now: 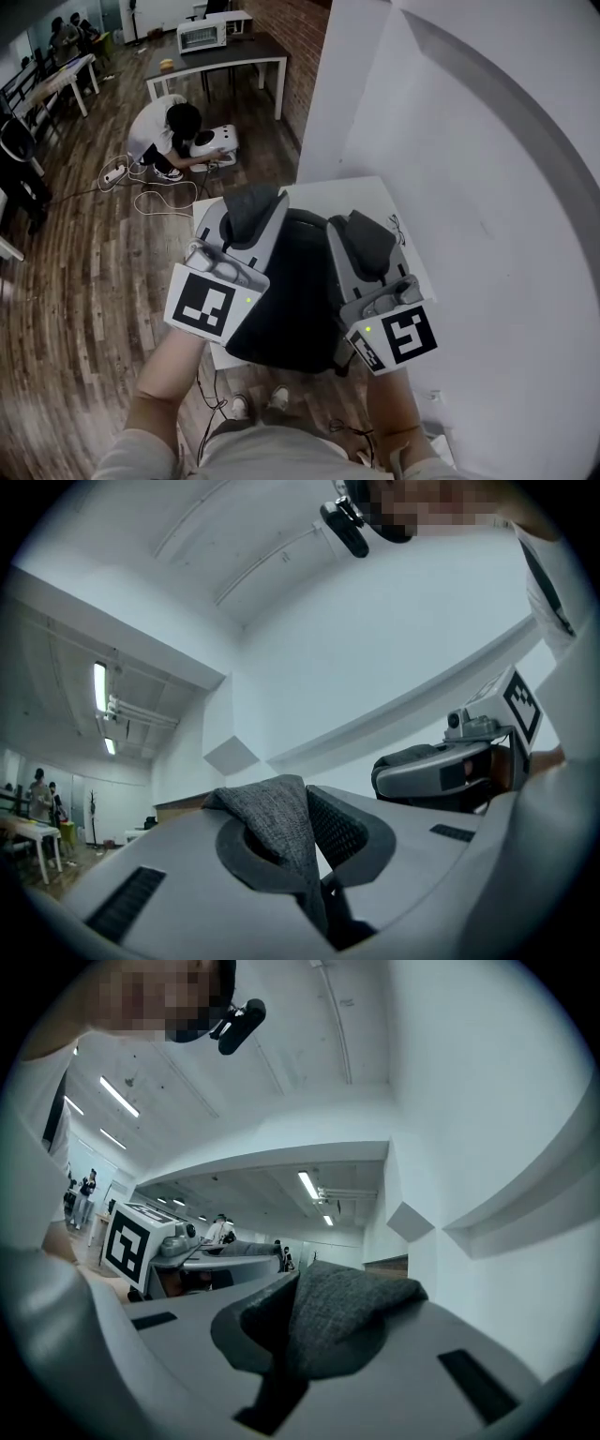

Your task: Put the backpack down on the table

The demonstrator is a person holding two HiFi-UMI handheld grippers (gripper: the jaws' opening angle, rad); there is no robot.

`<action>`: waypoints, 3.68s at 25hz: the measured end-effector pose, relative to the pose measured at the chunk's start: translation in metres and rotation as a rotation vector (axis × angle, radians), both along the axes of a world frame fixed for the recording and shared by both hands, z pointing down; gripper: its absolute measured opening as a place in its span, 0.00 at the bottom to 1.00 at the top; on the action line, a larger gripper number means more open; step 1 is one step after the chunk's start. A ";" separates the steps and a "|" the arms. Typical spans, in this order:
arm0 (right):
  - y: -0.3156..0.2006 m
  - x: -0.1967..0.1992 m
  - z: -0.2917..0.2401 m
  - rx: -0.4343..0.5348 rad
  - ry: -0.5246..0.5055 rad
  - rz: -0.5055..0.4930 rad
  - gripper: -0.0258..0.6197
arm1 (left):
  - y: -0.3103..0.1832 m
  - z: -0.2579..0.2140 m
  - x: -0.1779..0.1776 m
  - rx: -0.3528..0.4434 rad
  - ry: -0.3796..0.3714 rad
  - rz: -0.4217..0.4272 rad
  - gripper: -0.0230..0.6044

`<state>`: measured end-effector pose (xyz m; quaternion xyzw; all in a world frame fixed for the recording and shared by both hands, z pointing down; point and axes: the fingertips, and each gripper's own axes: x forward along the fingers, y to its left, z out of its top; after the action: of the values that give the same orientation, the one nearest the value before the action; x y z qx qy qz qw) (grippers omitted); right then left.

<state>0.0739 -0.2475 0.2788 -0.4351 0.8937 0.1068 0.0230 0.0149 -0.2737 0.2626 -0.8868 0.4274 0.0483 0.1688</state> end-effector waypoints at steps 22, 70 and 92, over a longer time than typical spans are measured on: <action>-0.108 0.006 0.092 -0.165 0.088 0.043 0.11 | -0.100 0.094 0.013 -0.155 -0.091 -0.042 0.11; -0.170 0.048 0.314 -0.690 0.251 0.253 0.42 | -0.157 0.329 -0.010 -0.620 -0.333 -0.148 0.54; -0.125 0.075 0.298 -0.662 0.223 0.335 0.43 | -0.108 0.305 -0.030 -0.610 -0.273 -0.202 0.58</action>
<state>0.1494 -0.3722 0.5766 -0.5444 0.7936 -0.1385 -0.2337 -0.0154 -0.3819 0.5676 -0.8480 0.4812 -0.2177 -0.0443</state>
